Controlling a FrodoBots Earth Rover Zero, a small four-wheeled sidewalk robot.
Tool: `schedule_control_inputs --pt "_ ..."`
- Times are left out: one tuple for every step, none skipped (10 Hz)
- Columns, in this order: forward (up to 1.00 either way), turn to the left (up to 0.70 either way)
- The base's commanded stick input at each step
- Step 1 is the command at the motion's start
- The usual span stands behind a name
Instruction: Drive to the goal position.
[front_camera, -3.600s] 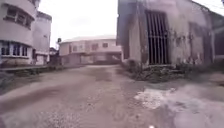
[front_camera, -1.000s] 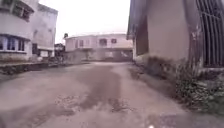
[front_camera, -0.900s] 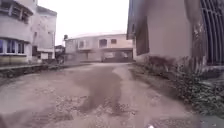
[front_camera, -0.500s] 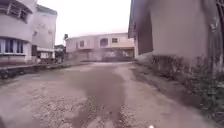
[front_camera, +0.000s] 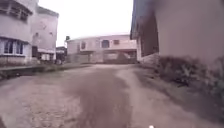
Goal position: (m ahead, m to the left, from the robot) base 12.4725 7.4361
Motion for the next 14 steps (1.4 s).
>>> schedule_control_inputs --pt "0.7 0.0" --pt "0.7 0.0" --pt "0.7 0.0" --pt "0.7 0.0" --pt "0.7 0.0" --pt "0.7 0.0" --pt "0.7 0.0" --pt "0.7 0.0" --pt "0.7 0.0" --pt "0.7 0.0" --pt "0.7 0.0" --pt "0.7 0.0" --pt "0.7 0.0" --pt "0.7 0.0"
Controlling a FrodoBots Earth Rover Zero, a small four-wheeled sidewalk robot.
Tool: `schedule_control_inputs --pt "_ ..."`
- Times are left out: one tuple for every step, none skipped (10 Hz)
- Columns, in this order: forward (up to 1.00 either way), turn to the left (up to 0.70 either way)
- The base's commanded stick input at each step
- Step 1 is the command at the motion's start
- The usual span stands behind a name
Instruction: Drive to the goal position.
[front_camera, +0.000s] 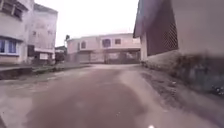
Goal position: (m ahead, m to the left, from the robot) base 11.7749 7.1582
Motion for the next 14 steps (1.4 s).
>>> schedule_control_inputs --pt "0.7 0.0" --pt "0.7 0.0" --pt "0.7 0.0" --pt "0.7 0.0" --pt "0.7 0.0" --pt "0.7 0.0" --pt "0.7 0.0" --pt "0.7 0.0" --pt "0.7 0.0" --pt "0.7 0.0" --pt "0.7 0.0" --pt "0.7 0.0" --pt "0.7 0.0" --pt "0.7 0.0"
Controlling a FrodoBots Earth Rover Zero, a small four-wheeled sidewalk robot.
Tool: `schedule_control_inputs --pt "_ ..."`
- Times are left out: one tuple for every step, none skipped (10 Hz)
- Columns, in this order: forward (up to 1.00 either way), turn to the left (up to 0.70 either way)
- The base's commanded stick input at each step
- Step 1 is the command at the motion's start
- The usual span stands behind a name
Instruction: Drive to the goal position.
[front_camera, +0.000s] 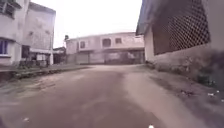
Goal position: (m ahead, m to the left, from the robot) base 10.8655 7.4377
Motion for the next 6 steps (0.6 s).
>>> schedule_control_inputs --pt "0.7 0.0" --pt "0.7 0.0" --pt "0.7 0.0" --pt "0.7 0.0" --pt "0.7 0.0" --pt "0.7 0.0"
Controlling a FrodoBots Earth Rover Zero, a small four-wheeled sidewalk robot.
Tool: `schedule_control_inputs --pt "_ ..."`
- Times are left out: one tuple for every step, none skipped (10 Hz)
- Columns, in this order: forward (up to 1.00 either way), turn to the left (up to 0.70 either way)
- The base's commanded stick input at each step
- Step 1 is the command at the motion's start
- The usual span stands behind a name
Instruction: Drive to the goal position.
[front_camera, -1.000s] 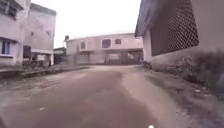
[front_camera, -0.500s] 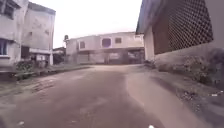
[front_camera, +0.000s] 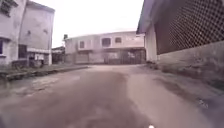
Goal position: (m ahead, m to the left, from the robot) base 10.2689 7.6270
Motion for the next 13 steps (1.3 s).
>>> schedule_control_inputs --pt "0.7 0.0" --pt "0.7 0.0" --pt "0.7 0.0" --pt "0.7 0.0" --pt "0.7 0.0" --pt "0.7 0.0" --pt "0.7 0.0" --pt "0.7 0.0" --pt "0.7 0.0" --pt "0.7 0.0" --pt "0.7 0.0" --pt "0.7 0.0" --pt "0.7 0.0"
